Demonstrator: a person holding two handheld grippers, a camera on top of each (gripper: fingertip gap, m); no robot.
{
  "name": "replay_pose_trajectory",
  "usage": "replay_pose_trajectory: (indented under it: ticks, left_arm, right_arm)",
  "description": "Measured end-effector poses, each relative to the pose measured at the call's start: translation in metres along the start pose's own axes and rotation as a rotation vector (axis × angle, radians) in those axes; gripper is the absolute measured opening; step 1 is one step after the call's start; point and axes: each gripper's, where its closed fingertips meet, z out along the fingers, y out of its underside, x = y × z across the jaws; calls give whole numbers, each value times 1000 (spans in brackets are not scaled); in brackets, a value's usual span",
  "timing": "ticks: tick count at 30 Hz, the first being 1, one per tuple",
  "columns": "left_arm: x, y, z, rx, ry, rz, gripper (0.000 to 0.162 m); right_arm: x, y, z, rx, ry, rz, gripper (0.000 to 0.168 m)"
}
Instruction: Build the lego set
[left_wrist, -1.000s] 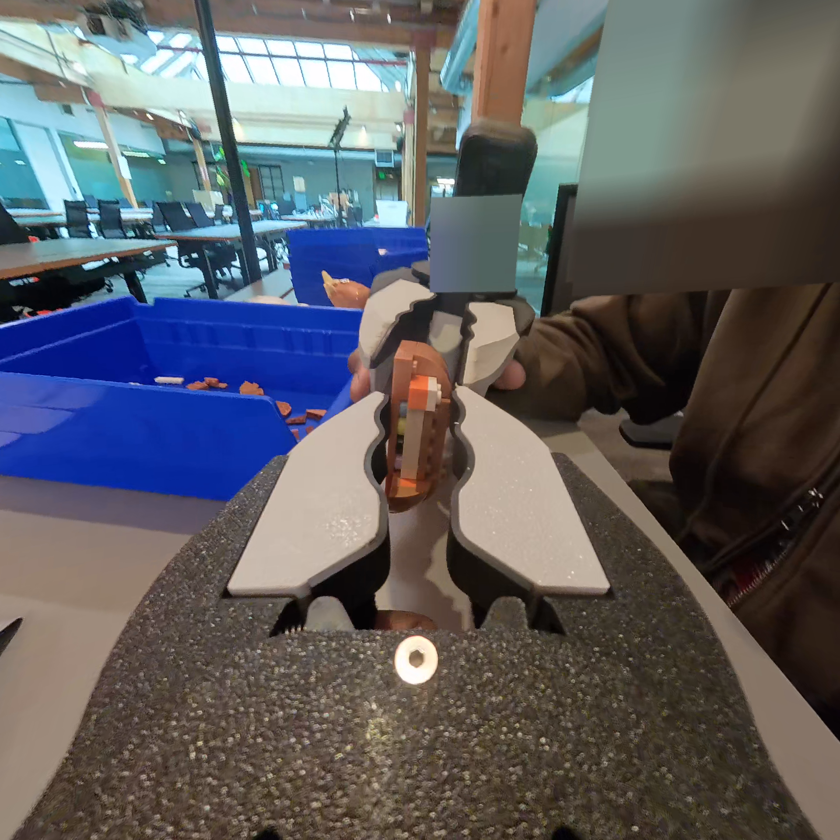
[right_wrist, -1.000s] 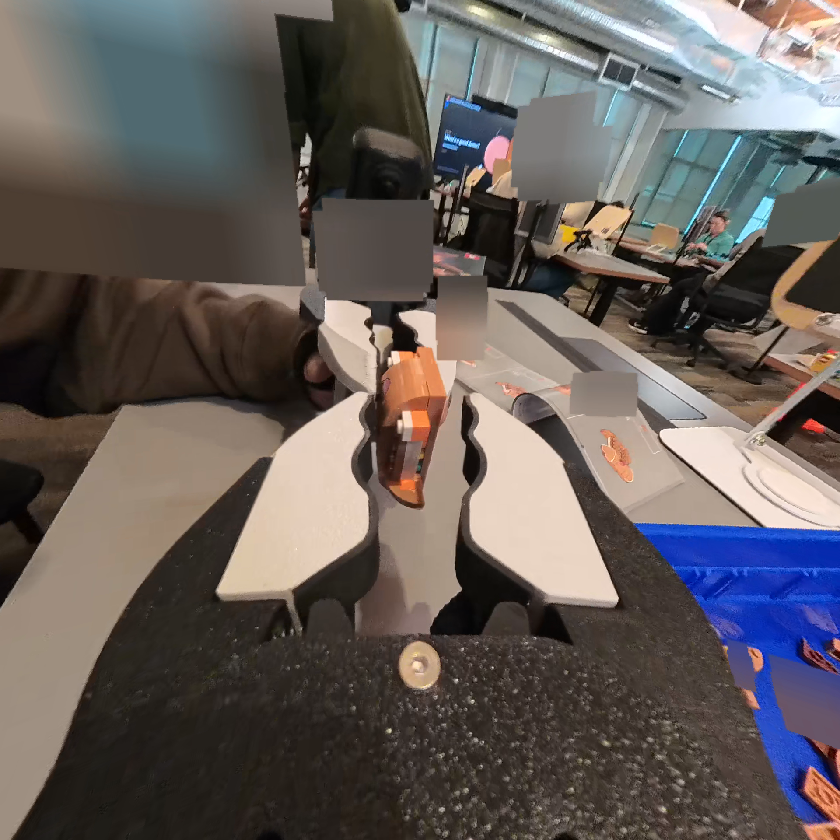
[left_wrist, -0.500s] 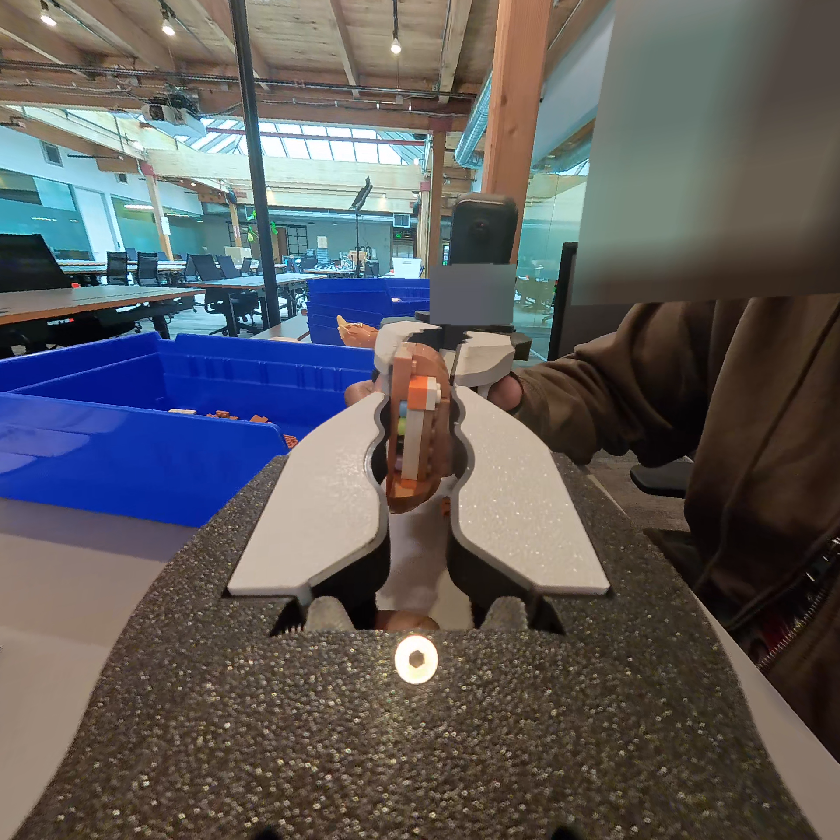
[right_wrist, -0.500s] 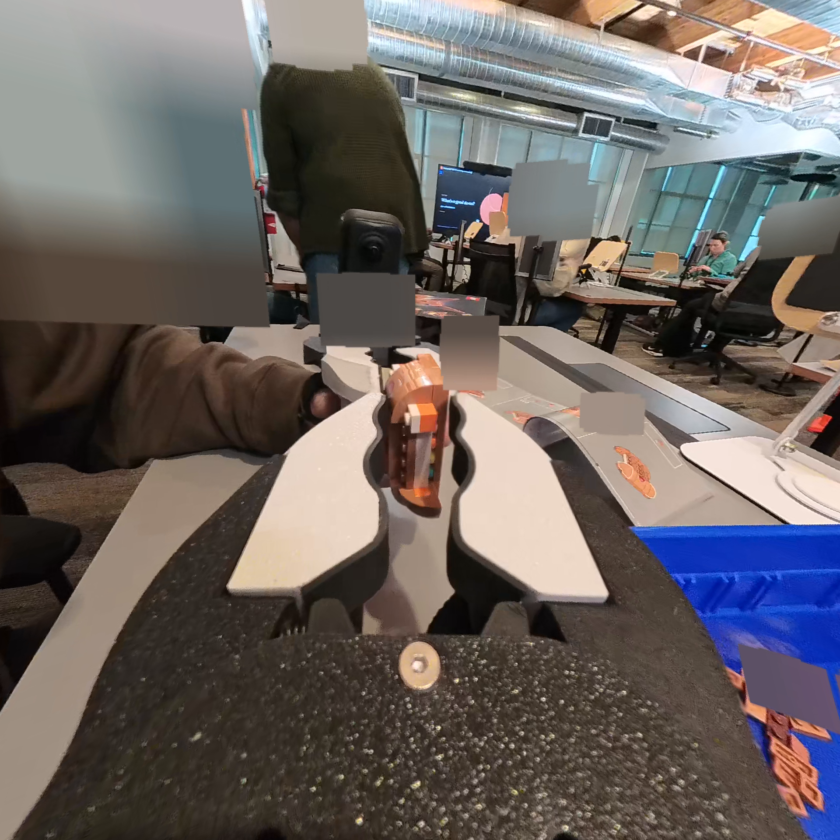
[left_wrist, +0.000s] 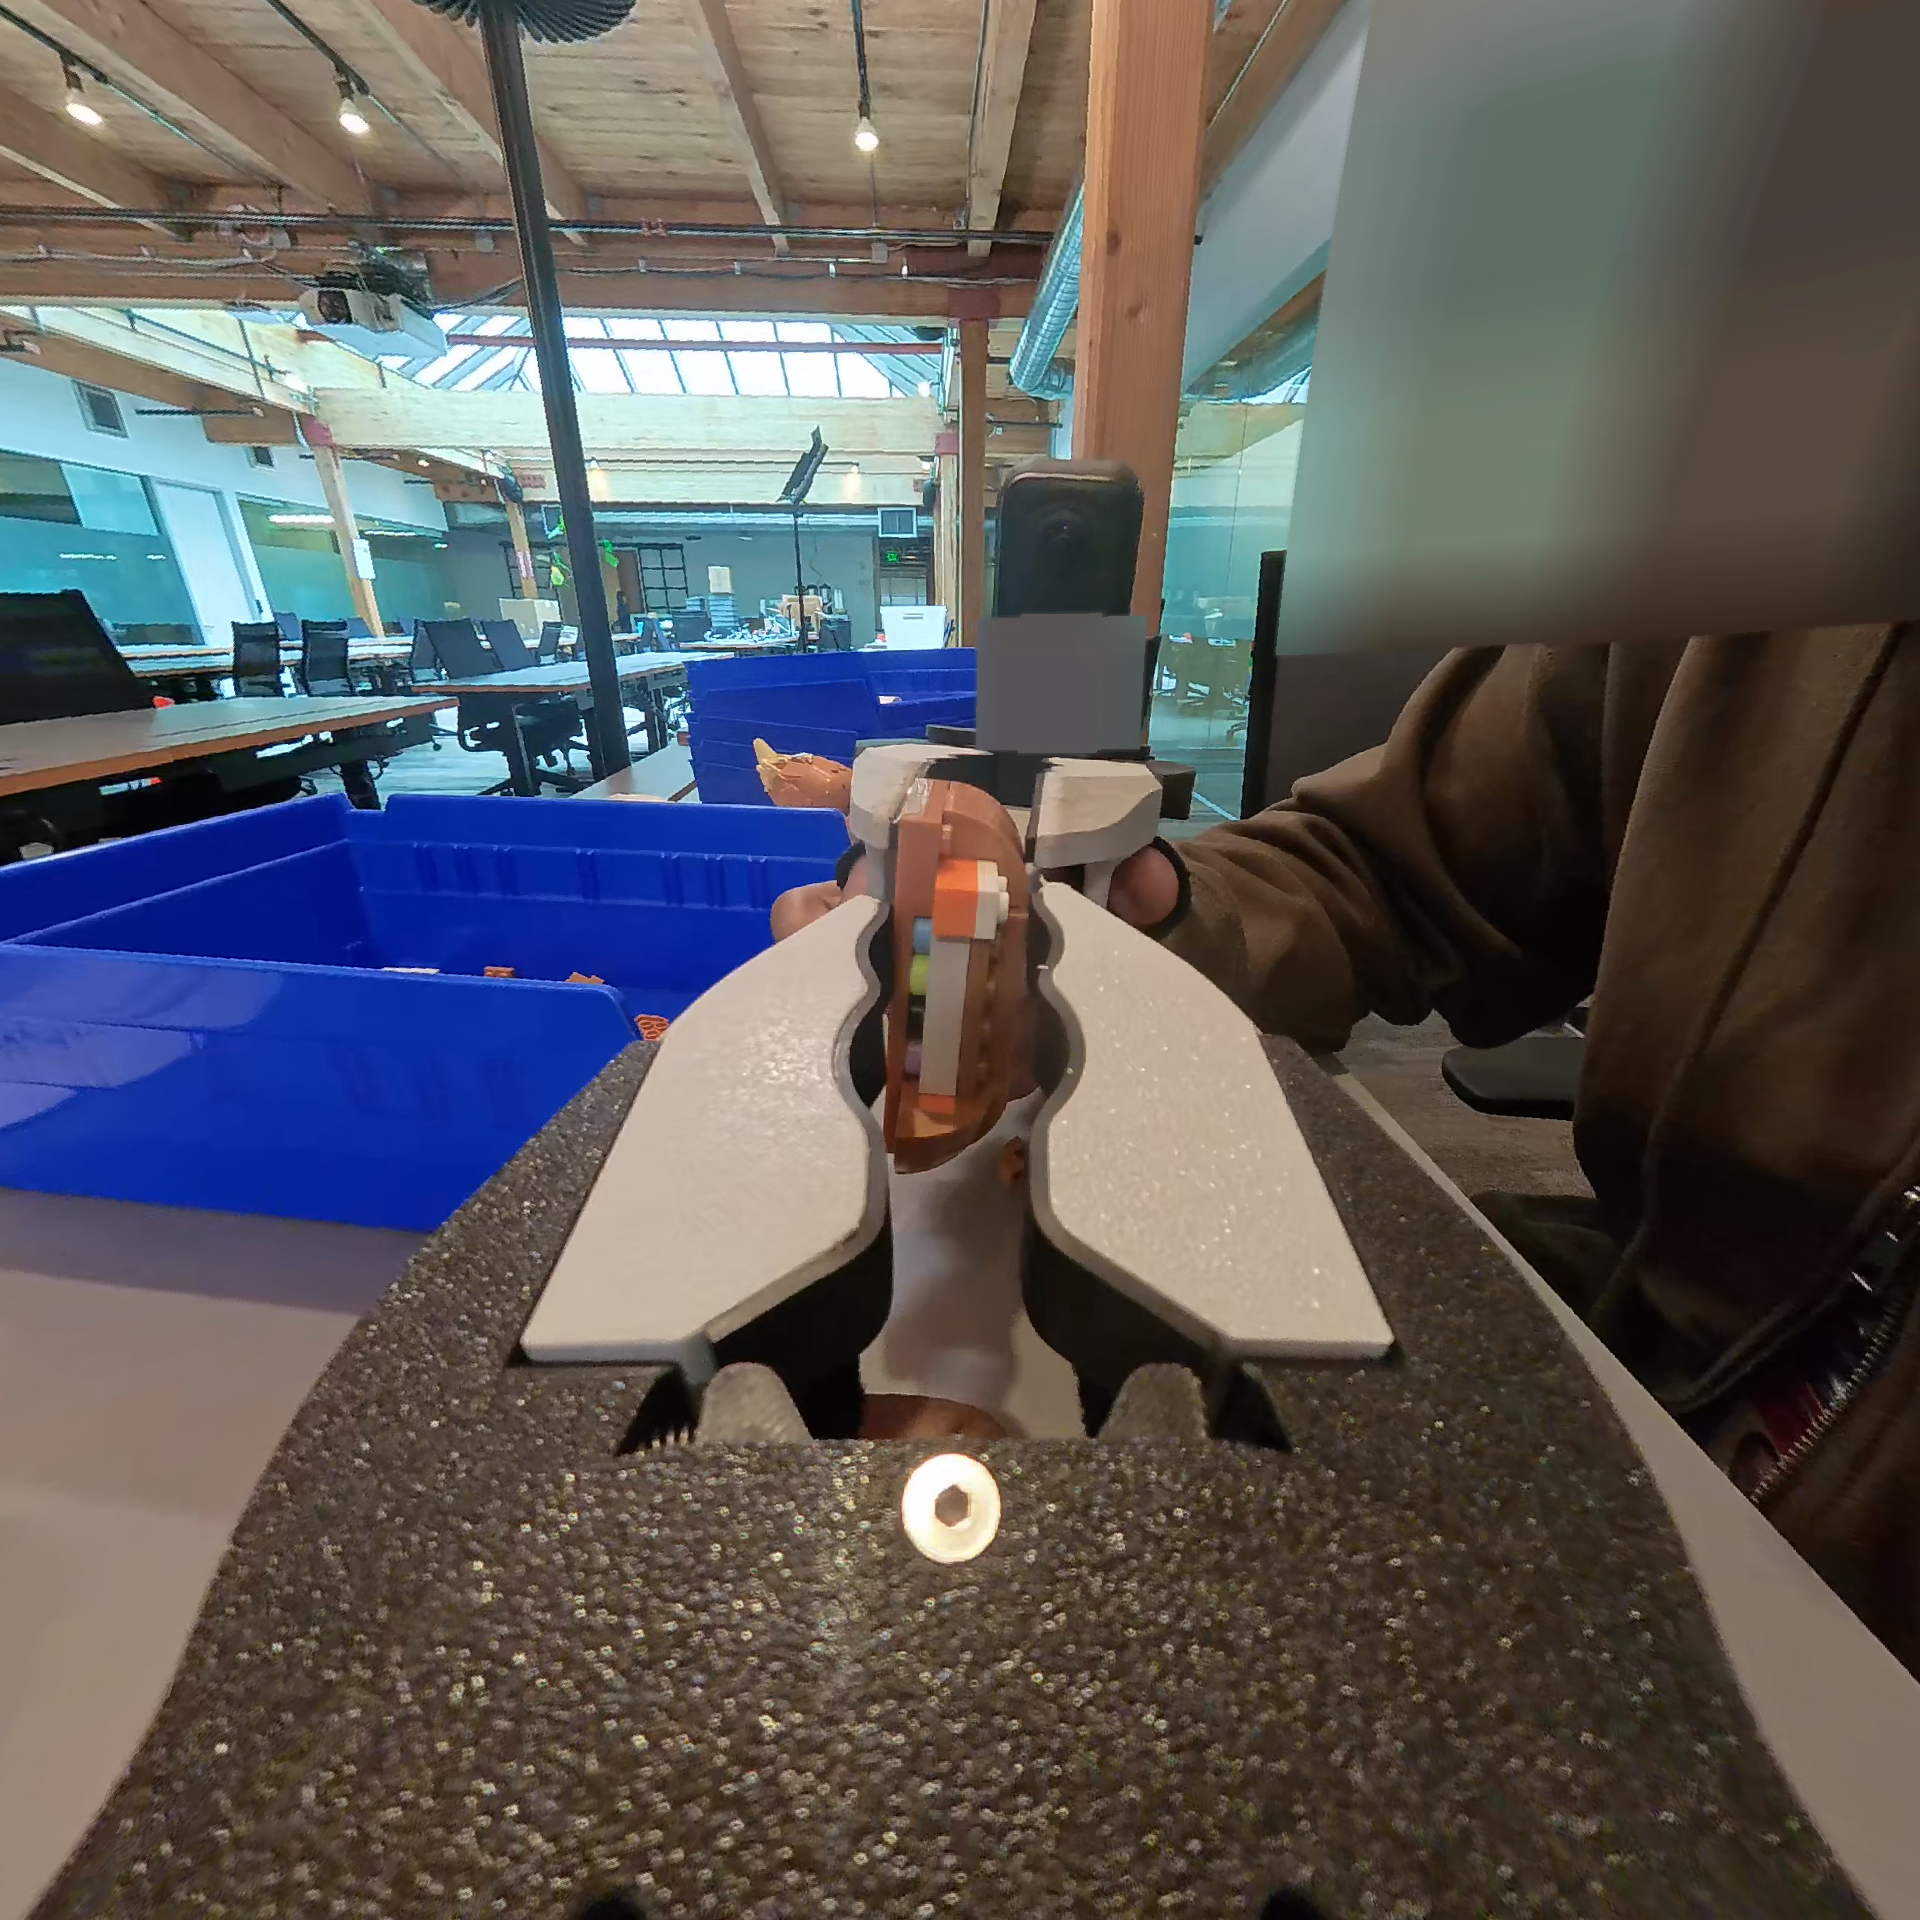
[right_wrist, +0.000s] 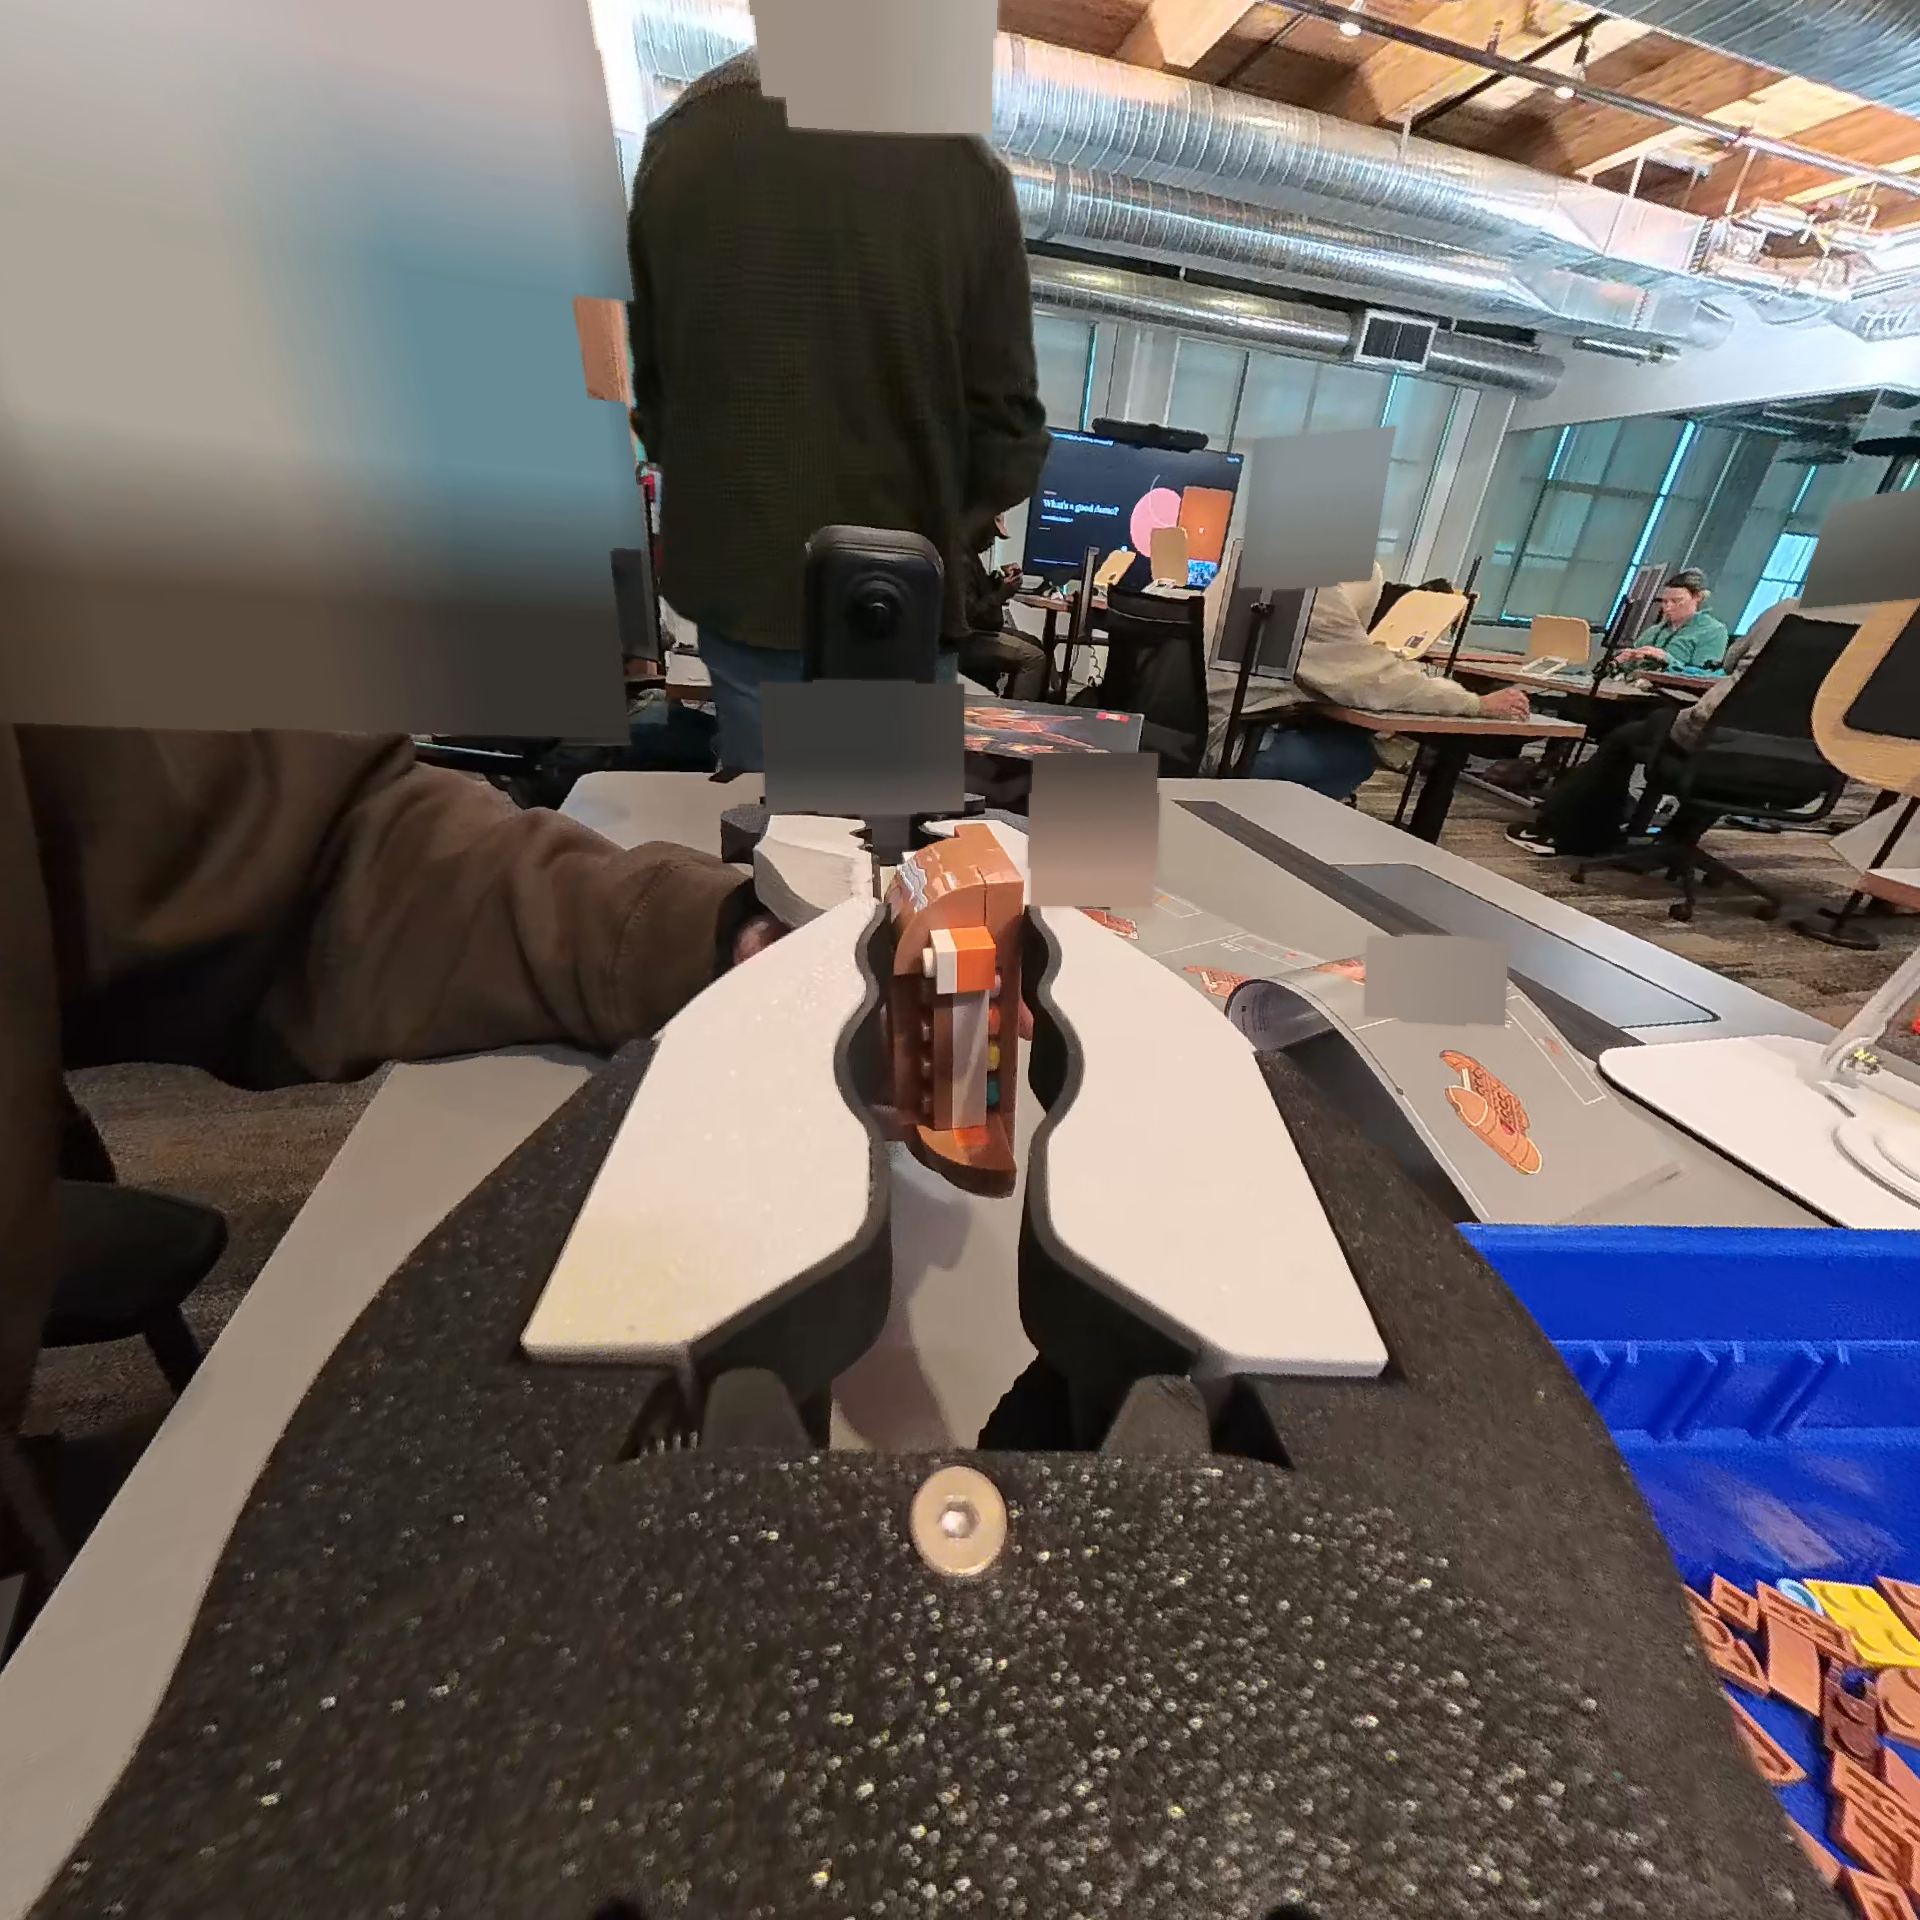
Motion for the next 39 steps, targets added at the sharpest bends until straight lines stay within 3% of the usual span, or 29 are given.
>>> replay_pose_trajectory:
  ticks: [24, 39]
  left_arm:
    - [0, 8, 0, -66, -20, 102, 24]
    - [1, 0, -5, -90, -30, 184, 29]
  right_arm:
    - [-1, 5, -1, -29, -26, 29, 22]
    - [-4, 9, -1, -99, 4, -70, 21]
